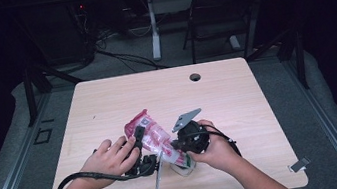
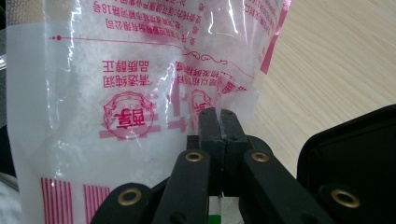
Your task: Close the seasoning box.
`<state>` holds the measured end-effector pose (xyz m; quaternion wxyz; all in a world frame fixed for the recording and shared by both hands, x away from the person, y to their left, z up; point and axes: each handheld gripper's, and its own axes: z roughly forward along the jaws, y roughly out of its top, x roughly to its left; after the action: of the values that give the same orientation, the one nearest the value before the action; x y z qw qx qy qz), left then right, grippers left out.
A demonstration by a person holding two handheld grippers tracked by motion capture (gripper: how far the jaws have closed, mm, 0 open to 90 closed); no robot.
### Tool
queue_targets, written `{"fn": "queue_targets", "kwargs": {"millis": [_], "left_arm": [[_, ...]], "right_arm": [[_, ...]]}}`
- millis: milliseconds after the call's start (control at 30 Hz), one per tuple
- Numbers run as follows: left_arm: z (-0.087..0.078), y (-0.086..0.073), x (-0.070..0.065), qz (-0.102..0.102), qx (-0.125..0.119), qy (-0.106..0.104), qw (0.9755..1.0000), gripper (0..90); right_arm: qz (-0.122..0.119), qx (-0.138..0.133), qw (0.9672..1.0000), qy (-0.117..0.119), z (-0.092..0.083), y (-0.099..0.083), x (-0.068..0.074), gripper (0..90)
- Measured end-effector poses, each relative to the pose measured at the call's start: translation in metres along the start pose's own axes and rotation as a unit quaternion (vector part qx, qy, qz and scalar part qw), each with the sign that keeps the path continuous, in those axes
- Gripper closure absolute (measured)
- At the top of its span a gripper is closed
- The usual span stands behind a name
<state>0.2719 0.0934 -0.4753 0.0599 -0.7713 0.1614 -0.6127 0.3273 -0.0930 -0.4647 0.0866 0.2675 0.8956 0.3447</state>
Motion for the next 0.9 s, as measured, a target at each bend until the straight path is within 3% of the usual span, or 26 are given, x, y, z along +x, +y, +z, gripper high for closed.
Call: {"fn": "queue_targets", "kwargs": {"millis": [333, 533, 833, 900], "left_arm": [[0.002, -0.008, -0.017, -0.035, 0.0, -0.015, 0.9993, 85.6], [0.001, -0.011, -0.022, -0.044, 0.001, -0.021, 0.9988, 85.6], [0.004, -0.012, -0.03, -0.081, -0.008, -0.027, 0.9963, 85.6], [0.003, -0.012, -0.03, -0.082, -0.002, -0.037, 0.996, 85.7]], "right_arm": [[-0.002, 0.003, 1.0, -0.001, 0.003, 0.001, 0.0, 90.0], [-0.001, 0.003, 1.0, -0.002, 0.004, 0.002, 0.001, 90.0], [0.0, 0.002, 1.0, -0.004, 0.004, 0.002, 0.0, 90.0], [-0.001, 0.003, 1.0, -0.005, 0.003, 0.002, 0.0, 90.0]]}}
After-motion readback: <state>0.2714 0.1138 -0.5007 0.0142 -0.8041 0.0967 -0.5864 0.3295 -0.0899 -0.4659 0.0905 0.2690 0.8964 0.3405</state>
